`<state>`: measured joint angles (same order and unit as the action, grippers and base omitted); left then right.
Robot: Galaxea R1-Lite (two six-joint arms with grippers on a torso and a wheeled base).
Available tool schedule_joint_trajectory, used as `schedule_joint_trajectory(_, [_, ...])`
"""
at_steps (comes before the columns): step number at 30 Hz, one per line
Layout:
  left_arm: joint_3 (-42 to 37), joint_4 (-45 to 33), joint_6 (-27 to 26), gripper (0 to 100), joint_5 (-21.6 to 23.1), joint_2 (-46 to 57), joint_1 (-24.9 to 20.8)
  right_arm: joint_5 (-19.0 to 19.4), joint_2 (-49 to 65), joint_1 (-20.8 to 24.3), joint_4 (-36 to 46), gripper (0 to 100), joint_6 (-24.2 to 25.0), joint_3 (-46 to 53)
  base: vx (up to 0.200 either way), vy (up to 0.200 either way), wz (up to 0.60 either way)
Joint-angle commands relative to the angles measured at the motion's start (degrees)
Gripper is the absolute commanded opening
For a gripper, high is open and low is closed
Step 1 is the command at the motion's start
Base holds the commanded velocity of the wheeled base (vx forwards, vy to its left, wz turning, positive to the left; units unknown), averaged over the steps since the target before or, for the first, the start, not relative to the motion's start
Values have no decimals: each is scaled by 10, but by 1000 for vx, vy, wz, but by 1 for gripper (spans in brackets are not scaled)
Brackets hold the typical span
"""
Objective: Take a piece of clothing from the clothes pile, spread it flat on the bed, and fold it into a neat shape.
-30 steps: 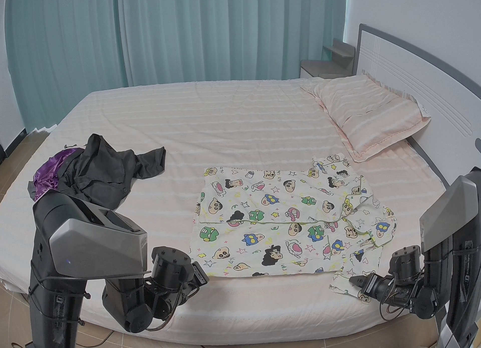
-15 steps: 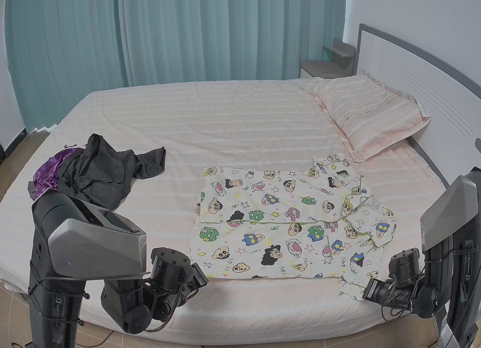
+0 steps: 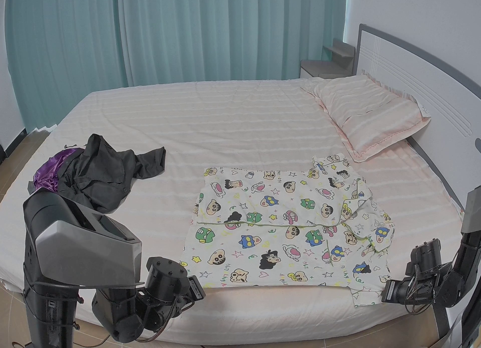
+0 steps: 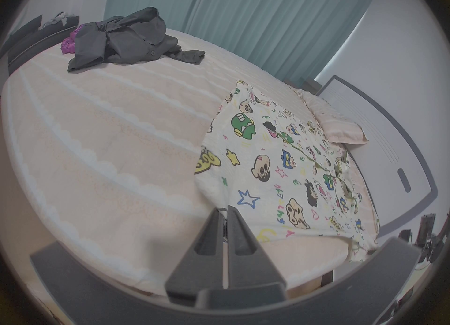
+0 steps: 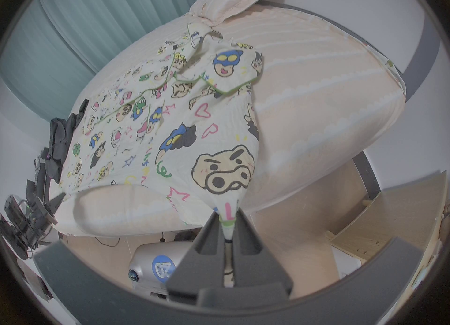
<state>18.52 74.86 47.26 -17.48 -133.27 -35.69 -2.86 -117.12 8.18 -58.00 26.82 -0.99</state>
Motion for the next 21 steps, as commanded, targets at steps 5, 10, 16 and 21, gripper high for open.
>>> schedule_joint_trajectory(5, [-28, -1, -1, 0, 0, 5, -25, 1, 34, -8, 36, 0, -12, 10, 0, 0, 0])
schedule_joint_trajectory(10, [-41, -1, -1, 0, 2, 5, -30, 1, 31, -6, 54, 0, -12, 10, 0, 0, 0])
schedule_joint_trajectory(16, [-41, -2, -1, 0, 3, 4, -30, 3, 26, -6, 59, 0, -12, 10, 0, 0, 0])
schedule_joint_trajectory(21, [-45, -2, 1, 100, 3, 5, -30, 4, 19, -6, 57, 100, -11, 10, 0, 0, 0])
